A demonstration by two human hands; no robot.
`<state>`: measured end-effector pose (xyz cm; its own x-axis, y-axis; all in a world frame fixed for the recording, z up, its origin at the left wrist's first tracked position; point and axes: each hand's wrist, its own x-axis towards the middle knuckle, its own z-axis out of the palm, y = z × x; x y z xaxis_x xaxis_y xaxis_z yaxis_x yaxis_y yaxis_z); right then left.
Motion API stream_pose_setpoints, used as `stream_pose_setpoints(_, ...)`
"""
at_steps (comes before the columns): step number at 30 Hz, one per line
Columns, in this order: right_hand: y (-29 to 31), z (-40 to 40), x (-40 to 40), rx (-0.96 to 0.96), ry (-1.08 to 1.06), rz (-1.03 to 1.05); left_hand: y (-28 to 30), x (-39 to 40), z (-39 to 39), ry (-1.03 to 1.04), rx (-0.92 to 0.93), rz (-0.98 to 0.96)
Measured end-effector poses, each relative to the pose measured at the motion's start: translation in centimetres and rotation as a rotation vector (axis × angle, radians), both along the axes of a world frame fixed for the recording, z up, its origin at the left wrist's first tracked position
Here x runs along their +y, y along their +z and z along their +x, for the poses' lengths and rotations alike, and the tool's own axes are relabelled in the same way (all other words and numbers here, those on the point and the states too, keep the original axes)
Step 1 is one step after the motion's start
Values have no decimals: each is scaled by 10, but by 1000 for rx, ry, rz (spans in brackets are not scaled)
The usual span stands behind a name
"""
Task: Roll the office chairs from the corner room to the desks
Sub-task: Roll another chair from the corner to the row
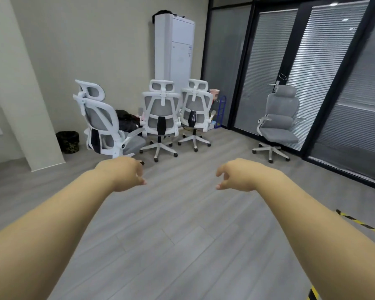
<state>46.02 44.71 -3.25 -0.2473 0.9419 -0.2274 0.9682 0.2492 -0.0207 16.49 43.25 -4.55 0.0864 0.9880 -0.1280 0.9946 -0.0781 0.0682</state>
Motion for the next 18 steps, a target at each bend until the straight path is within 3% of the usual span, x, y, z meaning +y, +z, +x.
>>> stream_pose_setpoints(18,16,-255,327,2,181,33,7,285,-233,151,-19,40)
